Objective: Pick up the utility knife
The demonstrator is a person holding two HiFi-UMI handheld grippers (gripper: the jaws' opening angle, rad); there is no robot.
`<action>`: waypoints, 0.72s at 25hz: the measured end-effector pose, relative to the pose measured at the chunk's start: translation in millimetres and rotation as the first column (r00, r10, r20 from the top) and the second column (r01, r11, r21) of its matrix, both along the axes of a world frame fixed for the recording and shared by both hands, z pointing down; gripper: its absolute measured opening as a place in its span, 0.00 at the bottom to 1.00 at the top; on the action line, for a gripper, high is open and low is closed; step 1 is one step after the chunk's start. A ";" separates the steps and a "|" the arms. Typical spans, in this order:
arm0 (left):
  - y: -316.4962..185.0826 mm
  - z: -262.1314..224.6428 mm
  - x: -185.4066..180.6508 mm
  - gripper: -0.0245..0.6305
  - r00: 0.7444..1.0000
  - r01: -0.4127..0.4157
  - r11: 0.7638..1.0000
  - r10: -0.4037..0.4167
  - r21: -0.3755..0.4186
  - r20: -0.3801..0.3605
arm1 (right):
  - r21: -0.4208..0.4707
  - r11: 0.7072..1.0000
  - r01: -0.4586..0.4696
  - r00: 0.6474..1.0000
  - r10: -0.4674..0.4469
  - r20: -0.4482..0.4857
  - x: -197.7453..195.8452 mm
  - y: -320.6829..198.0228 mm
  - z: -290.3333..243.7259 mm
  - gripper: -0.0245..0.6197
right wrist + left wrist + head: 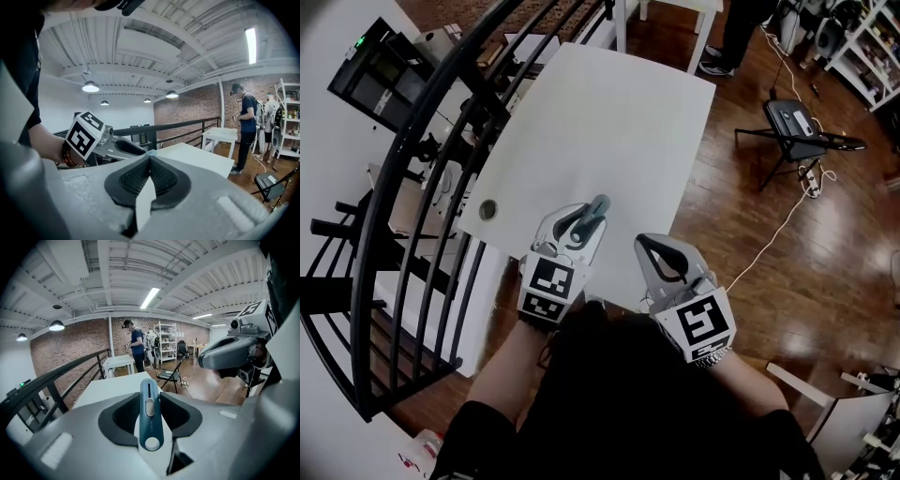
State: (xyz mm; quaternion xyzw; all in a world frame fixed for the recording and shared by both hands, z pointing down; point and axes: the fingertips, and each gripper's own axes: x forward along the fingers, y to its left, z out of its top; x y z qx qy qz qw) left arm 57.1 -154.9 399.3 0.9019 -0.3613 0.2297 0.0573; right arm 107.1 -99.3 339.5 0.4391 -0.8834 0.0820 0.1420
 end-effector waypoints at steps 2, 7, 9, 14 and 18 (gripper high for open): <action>3.0 -10.0 1.4 0.27 1.000 0.008 1.000 -0.008 0.021 -0.010 | 0.017 1.000 0.002 1.000 -0.002 0.002 2.7 3.9 -3.9 0.03; 9.0 -23.7 5.0 0.27 1.000 0.022 0.998 -0.021 0.055 -0.016 | 0.043 0.999 -0.005 1.000 0.005 0.010 11.4 10.7 -9.7 0.03; 11.0 -27.3 3.9 0.27 1.000 0.026 0.998 -0.025 0.065 -0.016 | 0.052 0.999 -0.007 1.000 0.006 0.011 11.7 12.8 -11.8 0.03; 16.9 -30.9 2.8 0.27 0.999 0.033 0.996 -0.032 0.081 -0.013 | 0.072 0.997 -0.003 1.000 0.003 0.006 11.9 18.0 -15.2 0.03; 19.7 -32.5 2.1 0.27 0.999 0.036 0.996 -0.035 0.087 -0.011 | 0.078 0.997 -0.003 1.000 0.002 0.005 12.0 20.0 -16.1 0.03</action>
